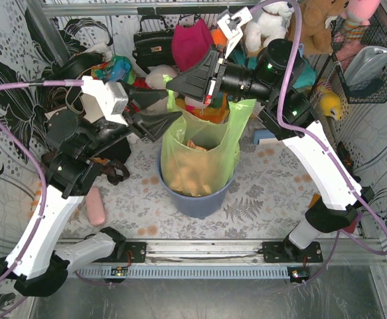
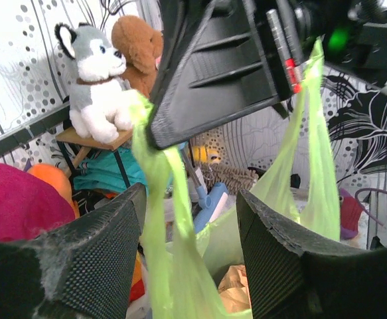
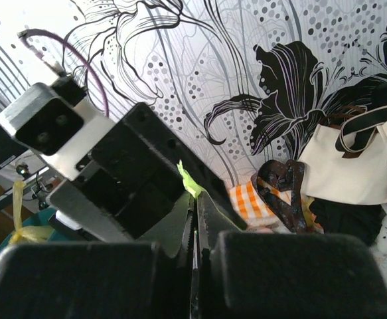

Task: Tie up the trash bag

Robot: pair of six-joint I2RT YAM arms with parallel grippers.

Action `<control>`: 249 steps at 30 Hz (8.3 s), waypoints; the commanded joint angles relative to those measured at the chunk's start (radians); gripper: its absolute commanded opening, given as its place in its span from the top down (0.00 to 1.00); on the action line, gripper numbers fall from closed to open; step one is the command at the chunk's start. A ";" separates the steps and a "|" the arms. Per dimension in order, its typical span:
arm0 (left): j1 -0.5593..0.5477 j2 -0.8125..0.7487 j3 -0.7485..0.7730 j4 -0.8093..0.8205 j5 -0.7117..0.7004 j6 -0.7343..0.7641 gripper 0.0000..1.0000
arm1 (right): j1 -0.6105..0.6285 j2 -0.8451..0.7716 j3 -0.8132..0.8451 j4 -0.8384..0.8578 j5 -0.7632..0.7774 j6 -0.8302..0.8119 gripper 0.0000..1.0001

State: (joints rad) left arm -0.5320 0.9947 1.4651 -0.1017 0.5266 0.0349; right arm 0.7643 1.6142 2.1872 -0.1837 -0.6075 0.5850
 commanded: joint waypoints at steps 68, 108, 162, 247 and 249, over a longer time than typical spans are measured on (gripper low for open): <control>0.155 0.081 -0.017 0.333 0.280 -0.271 0.94 | 0.000 -0.426 -0.194 -0.416 0.370 -0.395 0.78; 0.155 -0.106 0.017 0.035 0.053 -0.272 0.44 | 0.000 -0.338 -0.254 -0.158 0.453 -0.361 1.00; -0.716 0.176 0.392 -0.297 -0.360 -0.199 0.37 | 0.000 -0.351 -0.147 -0.272 0.468 -0.406 0.61; -0.589 0.176 -0.234 0.728 -0.673 0.224 0.21 | 0.000 -0.359 -0.136 -0.330 0.209 -0.469 1.00; -0.589 0.188 -0.223 0.726 -0.681 0.221 0.22 | 0.000 -0.358 -0.136 -0.329 0.207 -0.468 1.00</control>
State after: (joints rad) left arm -1.1255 1.1679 1.1976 0.6205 -0.2005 0.2852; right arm 0.7631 1.2644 2.0529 -0.5495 -0.3759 0.0967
